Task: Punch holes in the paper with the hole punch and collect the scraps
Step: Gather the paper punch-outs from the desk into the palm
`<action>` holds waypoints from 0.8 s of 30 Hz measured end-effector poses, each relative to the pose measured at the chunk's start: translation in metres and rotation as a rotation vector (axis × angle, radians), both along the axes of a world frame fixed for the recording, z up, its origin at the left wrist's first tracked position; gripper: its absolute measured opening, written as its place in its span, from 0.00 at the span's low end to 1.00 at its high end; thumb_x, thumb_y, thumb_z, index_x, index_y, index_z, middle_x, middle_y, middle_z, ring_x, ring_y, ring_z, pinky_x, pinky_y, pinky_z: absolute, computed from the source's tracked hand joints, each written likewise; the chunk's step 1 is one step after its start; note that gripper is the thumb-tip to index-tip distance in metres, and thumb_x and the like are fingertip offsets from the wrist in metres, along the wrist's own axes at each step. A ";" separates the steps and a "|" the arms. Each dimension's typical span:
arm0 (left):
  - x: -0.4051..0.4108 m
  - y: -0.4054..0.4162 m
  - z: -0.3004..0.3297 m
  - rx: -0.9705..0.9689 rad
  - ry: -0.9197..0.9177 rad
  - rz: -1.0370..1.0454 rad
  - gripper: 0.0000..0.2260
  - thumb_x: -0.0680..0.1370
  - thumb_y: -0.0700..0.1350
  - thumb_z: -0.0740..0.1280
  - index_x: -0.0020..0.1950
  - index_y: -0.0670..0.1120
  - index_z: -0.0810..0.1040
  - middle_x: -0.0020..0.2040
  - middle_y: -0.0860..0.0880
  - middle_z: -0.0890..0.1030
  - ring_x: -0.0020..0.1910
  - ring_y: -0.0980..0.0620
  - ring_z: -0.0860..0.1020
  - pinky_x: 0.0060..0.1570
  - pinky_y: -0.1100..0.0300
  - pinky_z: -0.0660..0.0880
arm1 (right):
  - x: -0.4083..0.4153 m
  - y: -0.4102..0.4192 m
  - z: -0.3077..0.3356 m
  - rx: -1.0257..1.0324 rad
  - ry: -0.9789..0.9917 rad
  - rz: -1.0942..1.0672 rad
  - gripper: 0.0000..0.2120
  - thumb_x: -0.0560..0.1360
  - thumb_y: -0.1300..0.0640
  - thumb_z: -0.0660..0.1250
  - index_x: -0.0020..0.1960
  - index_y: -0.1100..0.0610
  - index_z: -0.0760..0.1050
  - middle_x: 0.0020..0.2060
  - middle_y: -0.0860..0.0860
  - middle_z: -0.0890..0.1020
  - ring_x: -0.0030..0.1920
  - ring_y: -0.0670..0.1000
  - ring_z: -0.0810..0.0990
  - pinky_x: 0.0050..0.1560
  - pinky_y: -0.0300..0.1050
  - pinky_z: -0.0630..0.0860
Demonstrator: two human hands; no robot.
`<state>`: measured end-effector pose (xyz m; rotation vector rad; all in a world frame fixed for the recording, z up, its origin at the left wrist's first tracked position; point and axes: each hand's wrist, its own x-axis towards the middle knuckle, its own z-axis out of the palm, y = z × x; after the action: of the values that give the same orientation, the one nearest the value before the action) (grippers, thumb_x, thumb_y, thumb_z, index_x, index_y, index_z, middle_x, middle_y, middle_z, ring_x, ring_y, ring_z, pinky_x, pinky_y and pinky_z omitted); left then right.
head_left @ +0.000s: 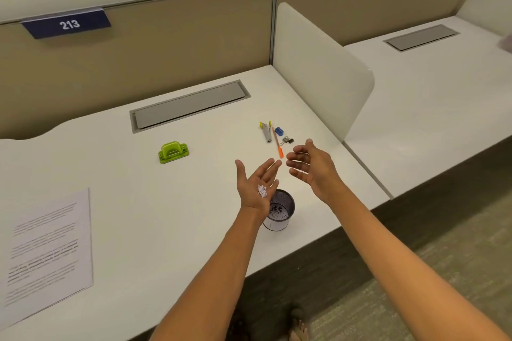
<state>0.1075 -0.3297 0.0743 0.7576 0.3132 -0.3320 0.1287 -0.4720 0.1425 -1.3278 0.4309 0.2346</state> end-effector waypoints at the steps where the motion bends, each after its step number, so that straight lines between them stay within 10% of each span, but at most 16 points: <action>1: 0.001 -0.003 0.000 0.063 -0.016 -0.017 0.42 0.76 0.73 0.47 0.70 0.40 0.74 0.65 0.42 0.80 0.72 0.48 0.71 0.78 0.47 0.55 | 0.002 -0.002 -0.002 -0.005 -0.002 0.011 0.20 0.83 0.45 0.54 0.46 0.56 0.78 0.37 0.51 0.86 0.39 0.50 0.85 0.42 0.46 0.81; 10: -0.011 -0.022 0.004 0.556 -0.126 -0.091 0.37 0.76 0.71 0.48 0.75 0.49 0.67 0.73 0.50 0.73 0.72 0.57 0.65 0.73 0.52 0.51 | 0.004 -0.009 -0.016 -0.135 -0.050 0.123 0.23 0.83 0.44 0.52 0.45 0.57 0.79 0.38 0.51 0.87 0.38 0.49 0.85 0.41 0.46 0.79; 15: -0.014 -0.026 0.010 0.567 -0.113 0.006 0.39 0.74 0.69 0.49 0.79 0.49 0.59 0.80 0.51 0.61 0.78 0.56 0.58 0.73 0.58 0.52 | -0.024 0.002 -0.033 -0.590 -0.398 0.254 0.22 0.84 0.45 0.50 0.55 0.53 0.80 0.54 0.48 0.85 0.55 0.45 0.82 0.58 0.49 0.79; 20: -0.012 -0.027 0.020 0.216 0.001 0.082 0.34 0.77 0.71 0.51 0.76 0.52 0.65 0.72 0.56 0.66 0.74 0.51 0.64 0.72 0.48 0.63 | -0.066 0.019 -0.062 -0.772 -0.686 0.610 0.30 0.79 0.33 0.40 0.79 0.42 0.50 0.79 0.43 0.56 0.78 0.43 0.53 0.77 0.47 0.55; 24: -0.009 -0.027 0.032 0.212 0.005 0.120 0.38 0.77 0.72 0.45 0.81 0.53 0.48 0.81 0.55 0.50 0.80 0.54 0.46 0.79 0.46 0.43 | -0.080 0.007 -0.093 -0.939 -0.574 0.688 0.36 0.75 0.29 0.33 0.79 0.45 0.35 0.77 0.38 0.36 0.77 0.39 0.34 0.79 0.59 0.39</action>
<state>0.0985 -0.3564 0.1063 0.9425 0.4005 -0.1889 0.0483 -0.4650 0.0492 -2.3499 -0.5005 0.2059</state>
